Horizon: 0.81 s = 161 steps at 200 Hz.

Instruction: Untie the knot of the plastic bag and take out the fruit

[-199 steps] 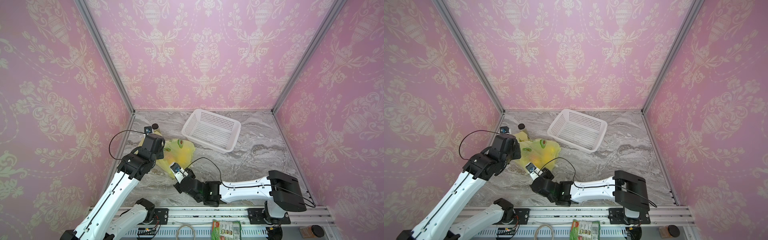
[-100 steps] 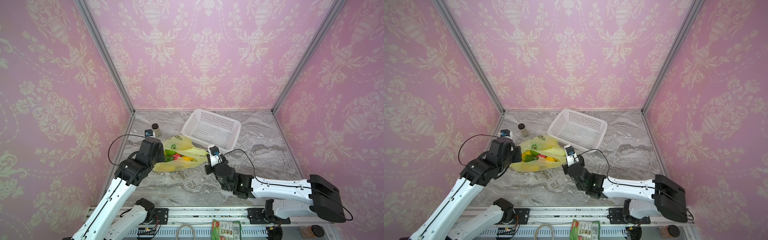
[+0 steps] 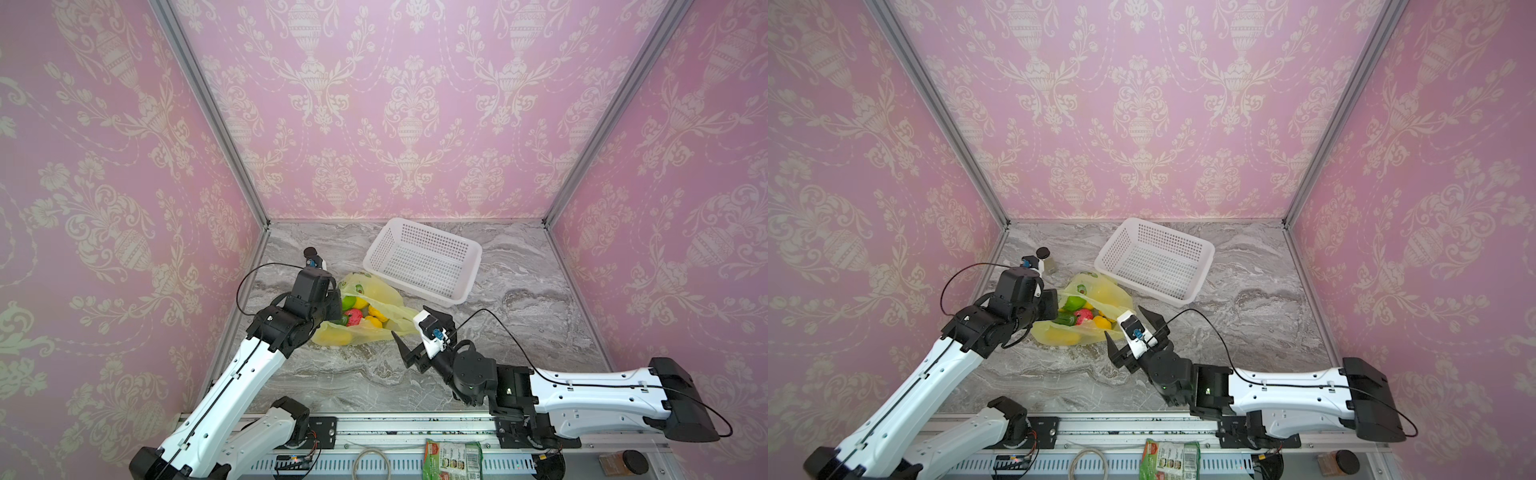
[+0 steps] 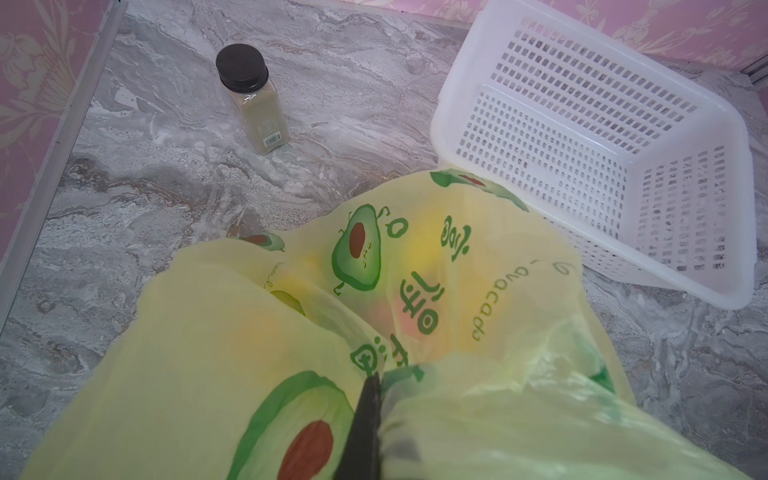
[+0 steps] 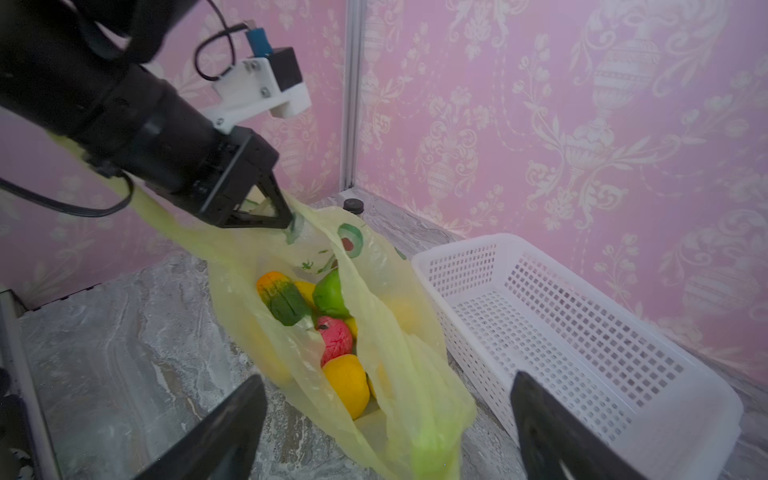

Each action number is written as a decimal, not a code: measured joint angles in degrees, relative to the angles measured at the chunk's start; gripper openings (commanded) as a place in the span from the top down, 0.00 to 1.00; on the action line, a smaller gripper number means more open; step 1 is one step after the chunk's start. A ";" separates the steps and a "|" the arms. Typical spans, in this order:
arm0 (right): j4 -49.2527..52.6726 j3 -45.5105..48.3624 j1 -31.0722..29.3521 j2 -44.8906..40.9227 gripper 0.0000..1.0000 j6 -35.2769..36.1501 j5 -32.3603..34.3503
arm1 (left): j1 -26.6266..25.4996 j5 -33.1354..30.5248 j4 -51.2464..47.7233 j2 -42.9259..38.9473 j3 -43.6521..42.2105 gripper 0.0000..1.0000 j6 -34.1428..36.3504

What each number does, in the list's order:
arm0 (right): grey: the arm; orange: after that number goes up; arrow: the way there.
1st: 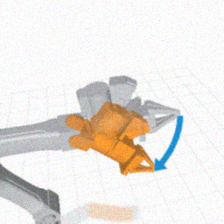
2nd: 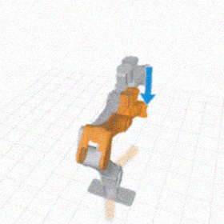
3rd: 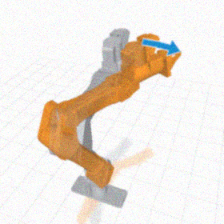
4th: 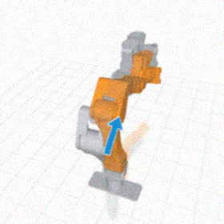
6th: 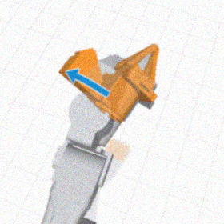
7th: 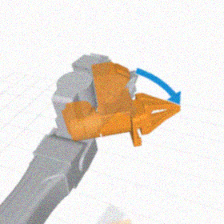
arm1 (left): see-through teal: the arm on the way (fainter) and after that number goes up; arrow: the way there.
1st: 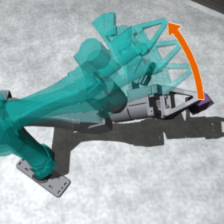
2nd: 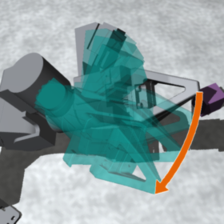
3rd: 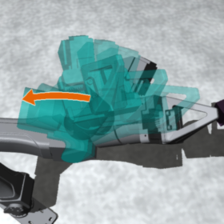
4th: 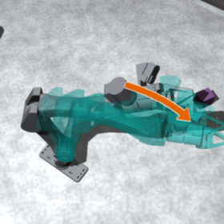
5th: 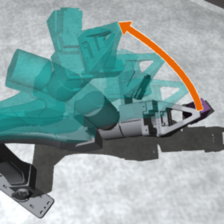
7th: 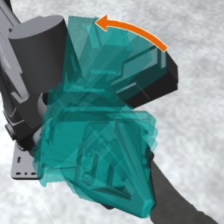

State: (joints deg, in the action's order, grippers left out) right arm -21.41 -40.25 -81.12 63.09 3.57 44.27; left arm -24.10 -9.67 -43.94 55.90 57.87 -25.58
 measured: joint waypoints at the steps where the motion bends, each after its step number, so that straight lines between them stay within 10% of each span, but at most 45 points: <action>1: 0.02 0.00 -0.11 -0.04 0.05 0.11 -0.07 | 0.00 0.02 0.02 0.04 0.02 1.00 0.00; 86: 0.44 -4.74 -3.23 8.46 0.00 8.13 -10.51 | 0.00 -0.04 0.66 0.57 2.01 1.00 0.07; 147: 4.37 -15.10 9.73 28.76 0.00 5.22 -20.55 | 0.00 -0.07 0.63 0.57 3.32 1.00 0.17; 161: 6.47 -18.36 11.43 32.68 0.14 4.85 -21.51 | 0.00 -0.15 0.59 0.66 3.50 1.00 0.17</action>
State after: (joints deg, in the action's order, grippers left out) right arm -14.94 -58.61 -69.69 95.77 8.43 22.76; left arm -24.10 -9.82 -43.35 56.55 61.36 -25.41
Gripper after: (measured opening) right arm 0.970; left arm 0.045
